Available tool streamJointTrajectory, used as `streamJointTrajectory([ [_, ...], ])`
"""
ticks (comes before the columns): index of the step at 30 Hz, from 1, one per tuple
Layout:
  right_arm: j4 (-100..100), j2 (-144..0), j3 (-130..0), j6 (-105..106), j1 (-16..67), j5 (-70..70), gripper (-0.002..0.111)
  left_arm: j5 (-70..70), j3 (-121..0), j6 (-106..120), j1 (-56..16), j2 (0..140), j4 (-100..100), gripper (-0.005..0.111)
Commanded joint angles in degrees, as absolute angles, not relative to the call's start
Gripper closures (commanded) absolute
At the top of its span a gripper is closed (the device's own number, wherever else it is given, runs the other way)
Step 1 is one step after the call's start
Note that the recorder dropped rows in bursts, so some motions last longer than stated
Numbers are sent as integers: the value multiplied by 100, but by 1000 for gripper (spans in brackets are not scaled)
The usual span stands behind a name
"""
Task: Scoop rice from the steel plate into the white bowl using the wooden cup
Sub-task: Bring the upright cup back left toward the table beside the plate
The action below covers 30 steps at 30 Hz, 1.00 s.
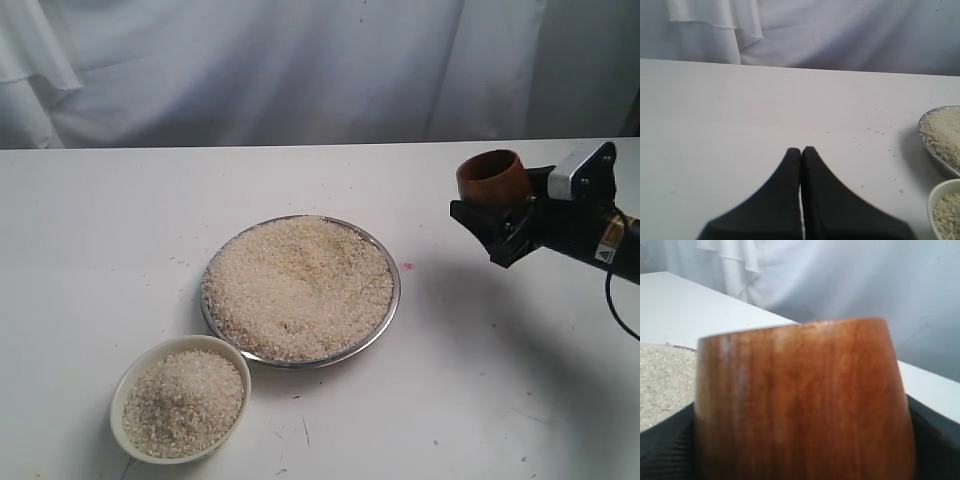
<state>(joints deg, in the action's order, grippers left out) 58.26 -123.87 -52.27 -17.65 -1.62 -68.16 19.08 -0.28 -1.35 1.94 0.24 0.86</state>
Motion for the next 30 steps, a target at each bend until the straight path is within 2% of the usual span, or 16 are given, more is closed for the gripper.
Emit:
streamJointTrajectory([
  [1,6224,-12771,-5517,-2193,-196,-6996,108,1827,0,-135,179,0,79,107],
  [21,7294,-13362,-6518,-3695,-140,-6996,108,1827,0,-135,179,0,79,107],
  [30,8003,-13458,-6569,-3753,233,-6996,108,1827,0,-135,179,0,79,107],
])
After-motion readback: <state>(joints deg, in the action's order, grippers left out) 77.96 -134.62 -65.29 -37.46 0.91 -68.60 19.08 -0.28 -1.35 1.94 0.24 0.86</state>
